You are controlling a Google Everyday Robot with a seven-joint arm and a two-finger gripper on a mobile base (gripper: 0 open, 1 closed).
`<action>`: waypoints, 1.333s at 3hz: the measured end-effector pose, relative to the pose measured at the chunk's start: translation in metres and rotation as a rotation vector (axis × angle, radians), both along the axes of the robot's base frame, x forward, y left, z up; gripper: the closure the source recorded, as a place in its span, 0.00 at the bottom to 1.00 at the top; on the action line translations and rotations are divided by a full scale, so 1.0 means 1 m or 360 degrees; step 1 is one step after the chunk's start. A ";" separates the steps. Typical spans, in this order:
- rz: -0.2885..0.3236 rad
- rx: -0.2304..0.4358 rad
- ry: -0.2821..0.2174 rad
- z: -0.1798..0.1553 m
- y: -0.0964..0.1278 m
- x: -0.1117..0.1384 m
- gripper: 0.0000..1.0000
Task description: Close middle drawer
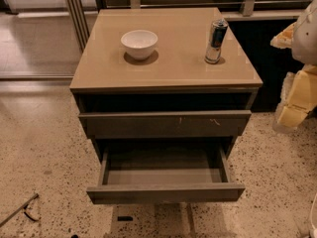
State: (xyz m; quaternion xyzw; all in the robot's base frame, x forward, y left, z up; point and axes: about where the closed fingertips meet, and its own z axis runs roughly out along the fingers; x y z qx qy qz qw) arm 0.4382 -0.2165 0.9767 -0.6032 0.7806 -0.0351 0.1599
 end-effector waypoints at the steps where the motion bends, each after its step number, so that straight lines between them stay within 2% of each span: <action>1: 0.0000 0.0000 0.0000 0.000 0.000 0.000 0.00; 2: -0.0002 0.0013 -0.0009 -0.009 0.000 -0.002 0.18; 3: -0.0012 0.0082 -0.0014 -0.041 0.006 -0.013 0.42; 4: -0.0011 0.0146 0.0007 -0.103 0.011 -0.024 0.65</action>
Offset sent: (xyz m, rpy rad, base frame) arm -0.0045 -0.0015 -0.0265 0.0195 0.0078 -0.0023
